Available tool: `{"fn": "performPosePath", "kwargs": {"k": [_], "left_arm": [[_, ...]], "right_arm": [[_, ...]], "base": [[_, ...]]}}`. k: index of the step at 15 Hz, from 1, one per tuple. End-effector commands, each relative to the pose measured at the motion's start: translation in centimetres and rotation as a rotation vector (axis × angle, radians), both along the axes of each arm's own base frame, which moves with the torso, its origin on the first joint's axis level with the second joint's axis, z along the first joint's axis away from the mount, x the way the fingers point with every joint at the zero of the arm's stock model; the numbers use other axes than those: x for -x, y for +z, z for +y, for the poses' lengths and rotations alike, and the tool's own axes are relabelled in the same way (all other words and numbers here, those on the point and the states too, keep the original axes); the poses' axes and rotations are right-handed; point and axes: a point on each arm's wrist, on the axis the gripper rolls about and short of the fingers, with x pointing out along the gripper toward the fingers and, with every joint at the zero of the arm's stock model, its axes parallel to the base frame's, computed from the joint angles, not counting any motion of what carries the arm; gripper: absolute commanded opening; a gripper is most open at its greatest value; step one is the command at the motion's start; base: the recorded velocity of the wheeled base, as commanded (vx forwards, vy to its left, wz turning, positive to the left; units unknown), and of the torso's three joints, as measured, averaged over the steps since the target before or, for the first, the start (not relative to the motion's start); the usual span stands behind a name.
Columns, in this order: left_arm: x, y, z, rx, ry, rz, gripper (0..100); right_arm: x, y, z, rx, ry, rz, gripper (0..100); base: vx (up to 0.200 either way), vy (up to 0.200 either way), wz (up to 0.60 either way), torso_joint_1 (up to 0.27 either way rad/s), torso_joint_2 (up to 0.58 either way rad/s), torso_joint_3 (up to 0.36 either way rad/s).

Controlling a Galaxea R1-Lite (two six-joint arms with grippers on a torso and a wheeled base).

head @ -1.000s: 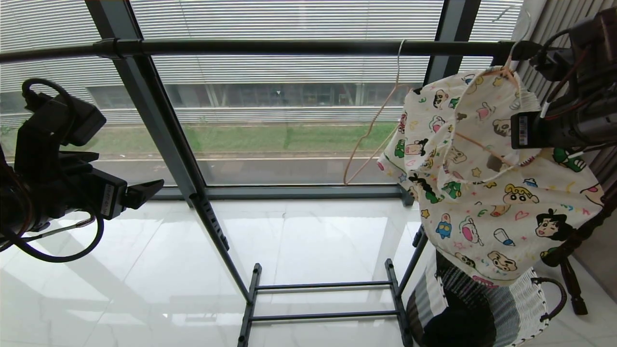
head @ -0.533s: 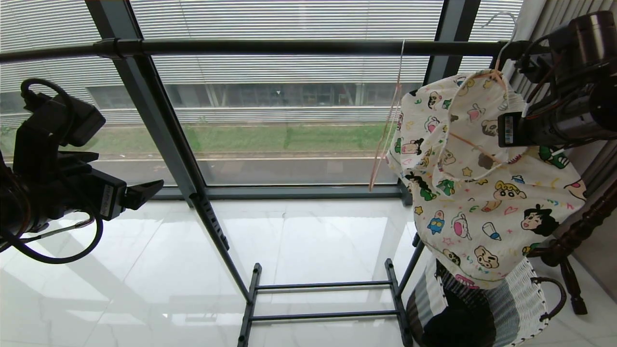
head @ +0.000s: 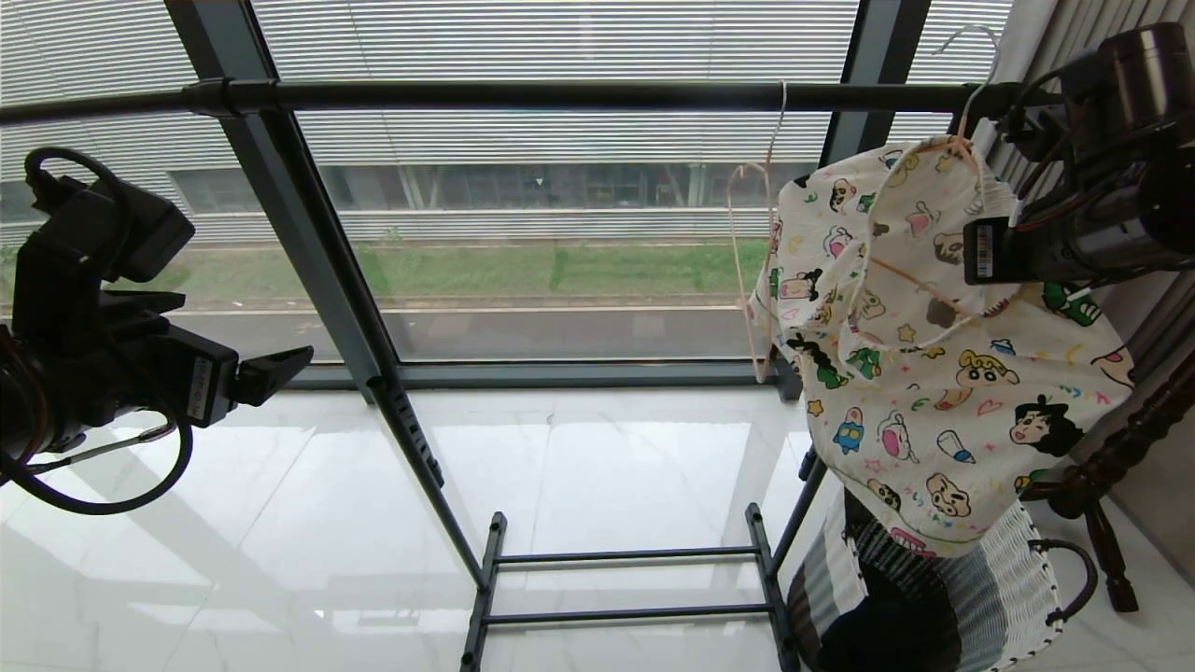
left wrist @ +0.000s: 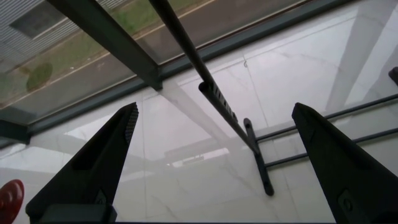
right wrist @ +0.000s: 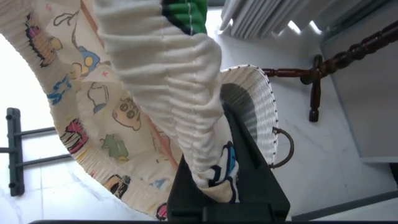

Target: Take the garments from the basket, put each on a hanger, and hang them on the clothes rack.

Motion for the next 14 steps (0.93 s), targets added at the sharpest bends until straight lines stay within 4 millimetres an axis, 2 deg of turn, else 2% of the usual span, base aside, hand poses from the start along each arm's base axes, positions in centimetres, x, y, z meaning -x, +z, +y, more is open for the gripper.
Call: {"fn": "performPosePath", "kwargs": {"k": [1,7,10,11,14], "left_arm": [[0.1,-0.2,0.0,-0.001,0.0,0.008,100],[0.2,-0.1,0.0,-0.003,-0.002,0.003,100],[0.3,0.0,-0.1,-0.002,-0.005,-0.003,100],[0.7,0.2,-0.1,-0.005,-0.006,-0.016,100],[1.0,0.1,-0.1,-0.028,-0.014,-0.018,100]], "right_arm": [[0.1,0.1,0.0,-0.001,0.001,-0.003,0],[0.2,0.1,-0.1,-0.002,0.001,-0.004,0],[-0.6,-0.6,0.2,0.006,-0.001,0.017,0],[-1.7,-1.4,0.4,0.014,-0.006,0.039,0],[-2.9,-1.9,0.4,0.016,-0.016,0.047,0]], "base": [[0.0,0.0,0.0,0.0,0.0,0.0],[0.0,0.0,0.0,0.0,0.0,0.0],[0.0,0.0,0.0,0.0,0.0,0.0],[0.0,0.0,0.0,0.0,0.0,0.0],[0.0,0.0,0.0,0.0,0.0,0.0]]}}
